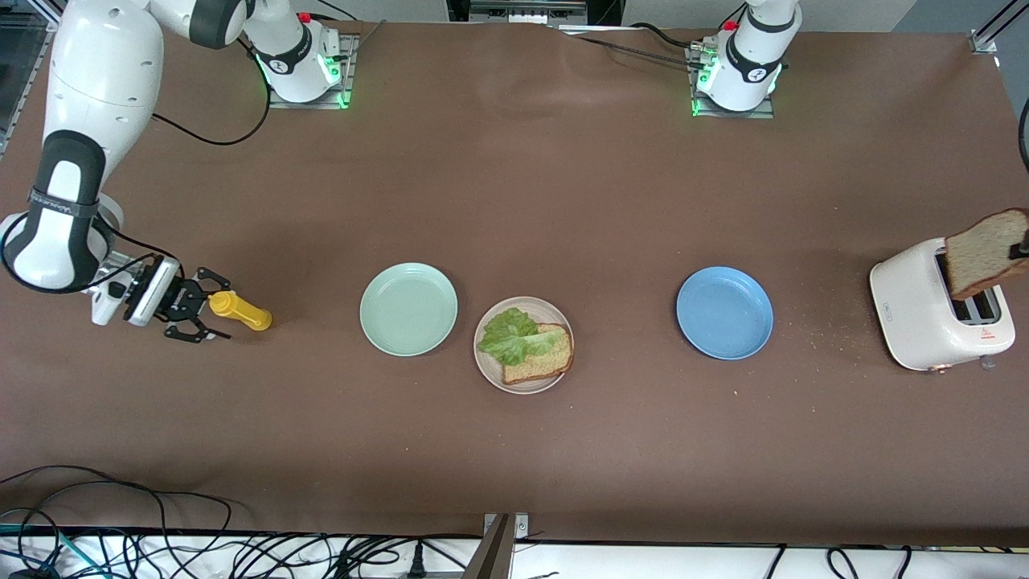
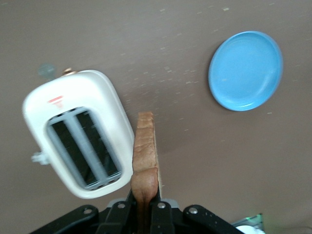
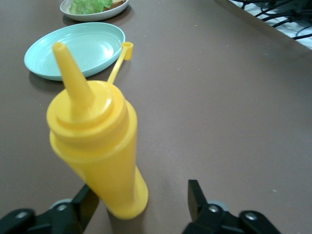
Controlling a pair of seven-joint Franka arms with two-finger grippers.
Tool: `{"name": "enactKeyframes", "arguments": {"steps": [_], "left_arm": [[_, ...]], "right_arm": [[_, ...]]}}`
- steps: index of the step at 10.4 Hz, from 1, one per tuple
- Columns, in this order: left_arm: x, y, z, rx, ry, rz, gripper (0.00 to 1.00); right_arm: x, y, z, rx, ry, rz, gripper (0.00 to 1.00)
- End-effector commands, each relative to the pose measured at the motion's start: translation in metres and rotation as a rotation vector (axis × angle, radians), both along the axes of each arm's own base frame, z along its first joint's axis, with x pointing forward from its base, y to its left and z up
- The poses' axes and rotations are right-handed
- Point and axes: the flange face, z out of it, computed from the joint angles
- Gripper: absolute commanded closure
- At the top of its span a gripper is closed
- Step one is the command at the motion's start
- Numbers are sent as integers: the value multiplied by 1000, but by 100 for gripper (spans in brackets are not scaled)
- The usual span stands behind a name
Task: Make sandwich on beige plate with both arms
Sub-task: 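Release the mustard with the right gripper while the left gripper lifts bread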
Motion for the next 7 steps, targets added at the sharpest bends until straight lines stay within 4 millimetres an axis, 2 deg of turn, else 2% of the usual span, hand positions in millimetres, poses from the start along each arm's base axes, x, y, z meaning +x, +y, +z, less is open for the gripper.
{"name": "enactKeyframes", "arguments": {"steps": [1,2,3,4,6,7], "left_arm": [[11,-28,-23,-219,34,52,100],[19,-45,-41,-335,83,121,100],[29,-70,-58,-458,117,152,100],[37,-85,-78,-563,150,180,100],[46,-115,-110,-712,204,203,100],[53,-146,-125,-787,242,202,100]], "right_arm": [[0,-44,11,-8,13,-38,1],[8,-64,26,-50,41,-25,1],[21,-74,50,-69,80,-22,1],[34,-80,73,-77,136,-22,1],[54,-78,116,-80,237,-53,1],[65,-70,141,-92,294,-92,1]]}}
